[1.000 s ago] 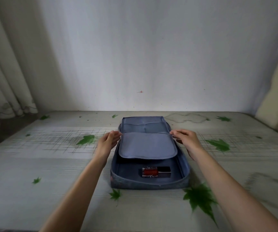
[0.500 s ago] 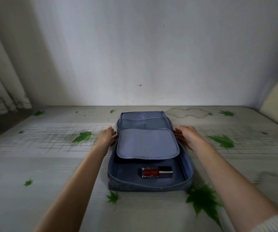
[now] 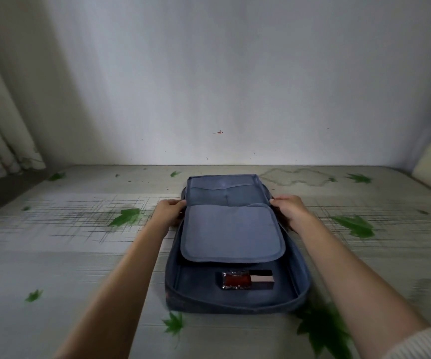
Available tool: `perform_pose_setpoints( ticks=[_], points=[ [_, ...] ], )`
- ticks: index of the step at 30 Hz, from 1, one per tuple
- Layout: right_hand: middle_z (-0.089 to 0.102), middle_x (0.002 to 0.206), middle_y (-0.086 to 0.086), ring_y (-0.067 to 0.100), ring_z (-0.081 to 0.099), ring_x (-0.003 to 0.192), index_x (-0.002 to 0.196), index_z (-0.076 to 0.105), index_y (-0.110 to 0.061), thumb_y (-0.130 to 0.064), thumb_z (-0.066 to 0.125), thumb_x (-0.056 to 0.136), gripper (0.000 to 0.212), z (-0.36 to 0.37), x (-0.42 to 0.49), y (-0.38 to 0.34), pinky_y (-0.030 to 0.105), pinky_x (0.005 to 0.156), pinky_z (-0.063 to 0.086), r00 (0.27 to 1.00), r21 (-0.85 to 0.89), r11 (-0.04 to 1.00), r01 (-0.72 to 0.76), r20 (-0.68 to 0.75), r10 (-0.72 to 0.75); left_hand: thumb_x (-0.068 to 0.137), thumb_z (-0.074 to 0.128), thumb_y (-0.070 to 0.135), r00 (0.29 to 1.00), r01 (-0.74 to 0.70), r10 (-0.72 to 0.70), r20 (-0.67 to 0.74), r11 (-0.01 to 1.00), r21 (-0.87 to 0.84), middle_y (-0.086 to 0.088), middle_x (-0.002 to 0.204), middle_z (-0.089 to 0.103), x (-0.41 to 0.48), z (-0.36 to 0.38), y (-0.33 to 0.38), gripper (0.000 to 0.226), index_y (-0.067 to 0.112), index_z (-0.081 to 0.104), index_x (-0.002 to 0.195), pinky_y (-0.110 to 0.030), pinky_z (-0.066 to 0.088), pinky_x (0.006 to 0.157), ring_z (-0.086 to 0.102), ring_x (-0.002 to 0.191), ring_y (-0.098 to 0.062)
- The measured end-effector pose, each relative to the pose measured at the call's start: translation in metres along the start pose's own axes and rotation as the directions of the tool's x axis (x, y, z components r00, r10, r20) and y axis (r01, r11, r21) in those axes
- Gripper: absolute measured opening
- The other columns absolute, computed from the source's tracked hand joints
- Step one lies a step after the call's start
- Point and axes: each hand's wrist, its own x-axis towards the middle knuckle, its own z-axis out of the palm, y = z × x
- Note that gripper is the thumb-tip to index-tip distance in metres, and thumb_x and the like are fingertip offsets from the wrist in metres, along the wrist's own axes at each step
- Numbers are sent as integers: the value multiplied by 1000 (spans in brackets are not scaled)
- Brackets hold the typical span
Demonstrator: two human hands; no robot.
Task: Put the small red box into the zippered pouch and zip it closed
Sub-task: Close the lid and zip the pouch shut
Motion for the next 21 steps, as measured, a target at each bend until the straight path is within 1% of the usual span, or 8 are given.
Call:
perform_pose_setpoints(
  ticks=[2, 5, 7, 10, 13, 16, 18, 21],
  points=[
    [57, 124, 23, 34, 54, 114, 117, 56, 3, 3, 59, 82, 35, 0, 0, 0, 44, 104, 40, 1000, 10, 1000, 16, 2, -16, 89, 53, 11, 1000, -4, 4, -13, 999, -32, -4, 69, 56, 1, 1, -1, 22, 1, 59, 108, -19, 44, 45, 50, 59, -15],
    [60, 119, 19, 30, 57, 106, 117, 56, 3, 7, 59, 81, 37, -1, 0, -1, 40, 99, 44, 999, 72, 997, 36, 5, -36, 89, 53, 8, 1000, -14, 12, -21, 996, -90, -3, 72, 57, 0, 1, 0, 28, -1, 55, 115, -17, 48, 45, 53, 61, -15],
    [61, 109, 17, 26, 57, 97, 116, 56, 3, 10, 57, 80, 36, -2, -3, -3, 39, 94, 46, 998, 114, 992, 56, 10, -57, 89, 53, 6, 999, -33, 30, -33, 992, -119, -4, 74, 58, 0, 0, 1, 29, 0, 53, 117, -21, 48, 54, 55, 63, -15],
    [59, 101, 15, 26, 56, 93, 116, 56, 2, 13, 53, 81, 37, -4, -6, -6, 40, 90, 47, 995, 170, 981, 93, 28, -99, 88, 52, 4, 994, -98, 90, -63, 986, -135, -4, 76, 59, -1, -2, 2, 29, 1, 52, 116, -23, 46, 61, 55, 65, -14],
    [59, 96, 12, 23, 56, 86, 116, 55, 2, 15, 53, 80, 37, -8, -10, -8, 27, 73, 48, 990, 203, 970, 131, 27, -139, 87, 52, 1, 987, -154, 145, -66, 978, -143, -9, 90, 61, -6, -5, 4, 30, 2, 52, 117, -23, 46, 65, 55, 66, -13],
    [59, 87, 7, 16, 56, 74, 114, 56, 3, 8, 54, 84, 30, -11, -14, -8, 23, 67, 47, 987, 257, 954, 152, 7, -159, 86, 52, -1, 981, -192, 183, -67, 967, -166, -10, 98, 60, -10, -8, 5, 28, 3, 54, 114, -22, 45, 67, 56, 69, -13],
    [59, 89, 9, 14, 55, 71, 112, 56, 4, 4, 55, 86, 27, -13, -16, -8, 22, 65, 47, 986, 290, 943, 164, -13, -168, 85, 52, -3, 977, -213, 206, -61, 961, -178, -9, 99, 61, -14, -11, 6, 28, 4, 54, 112, -22, 45, 69, 56, 73, -12],
    [59, 85, 6, 13, 56, 71, 110, 57, 2, 4, 55, 86, 24, -17, -20, -8, 20, 65, 48, 982, 302, 936, 181, -5, -188, 84, 52, -6, 970, -243, 238, -52, 951, -189, -5, 88, 62, -21, -15, 7, 29, 2, 55, 112, -21, 44, 70, 55, 75, -11]
  ],
)
